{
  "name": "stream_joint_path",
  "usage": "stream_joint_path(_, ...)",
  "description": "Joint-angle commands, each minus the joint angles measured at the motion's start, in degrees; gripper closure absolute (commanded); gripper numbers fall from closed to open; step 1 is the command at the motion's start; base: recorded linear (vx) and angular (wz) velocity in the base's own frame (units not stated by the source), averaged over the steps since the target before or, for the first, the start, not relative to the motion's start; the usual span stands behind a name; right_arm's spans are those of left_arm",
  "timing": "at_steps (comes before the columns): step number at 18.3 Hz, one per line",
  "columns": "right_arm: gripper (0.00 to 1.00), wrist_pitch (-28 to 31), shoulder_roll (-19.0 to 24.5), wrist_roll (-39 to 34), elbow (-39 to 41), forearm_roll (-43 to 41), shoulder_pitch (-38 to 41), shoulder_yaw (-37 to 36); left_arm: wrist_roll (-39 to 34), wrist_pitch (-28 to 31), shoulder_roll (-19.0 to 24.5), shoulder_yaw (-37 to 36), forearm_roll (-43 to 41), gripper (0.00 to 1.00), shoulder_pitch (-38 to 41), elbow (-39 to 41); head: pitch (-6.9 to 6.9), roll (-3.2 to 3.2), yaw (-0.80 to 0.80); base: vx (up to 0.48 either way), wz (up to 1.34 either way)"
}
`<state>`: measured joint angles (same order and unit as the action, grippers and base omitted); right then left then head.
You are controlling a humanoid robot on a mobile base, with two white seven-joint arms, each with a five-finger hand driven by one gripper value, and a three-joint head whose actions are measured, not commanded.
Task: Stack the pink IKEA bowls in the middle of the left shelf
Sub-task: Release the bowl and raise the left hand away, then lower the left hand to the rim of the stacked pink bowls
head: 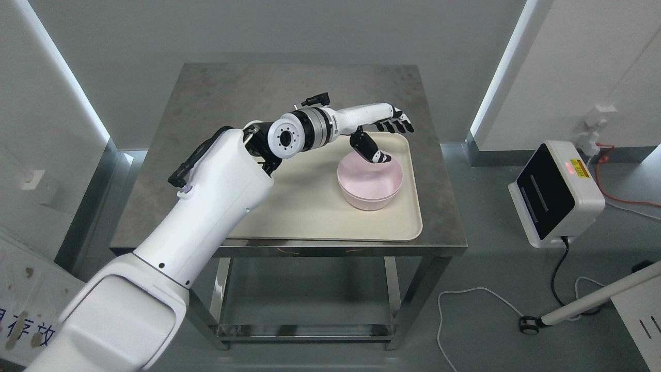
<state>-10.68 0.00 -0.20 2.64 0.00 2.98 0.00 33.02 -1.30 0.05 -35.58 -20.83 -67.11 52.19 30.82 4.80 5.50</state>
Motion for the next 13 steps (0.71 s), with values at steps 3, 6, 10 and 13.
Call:
stream_joint_path(3,0.00,0.04,-1.00,0.03,0.00,0.44,0.00,-0.53,-10.50,-0.28,0.95,23.00,13.50,0.13,4.42,12.38,0.00,0.00,0.00,0.000,0.00)
stream_joint_path(6,0.00,0.04,-1.00,0.03,0.00,0.44,0.00,-0.53,-10.34,-0.63,0.95,21.27,15.12,0.07,16.36,26.70,0.00,0.00,0.00,0.000,0.00)
stream_joint_path(10,0.00,0.04,-1.00,0.03,0.00,0.44,0.00,-0.53,-3.61,-0.81,0.95,17.84,14.94,0.05,24.56,33.76,0.00,0.00,0.00,0.000,0.00)
stream_joint_path(13,0.00,0.04,-1.00,0.03,0.00,0.44,0.00,-0.53,4.31,-0.63,0.95,15.47,11.97,0.05,24.75,33.94,0.00,0.00,0.00,0.000,0.00)
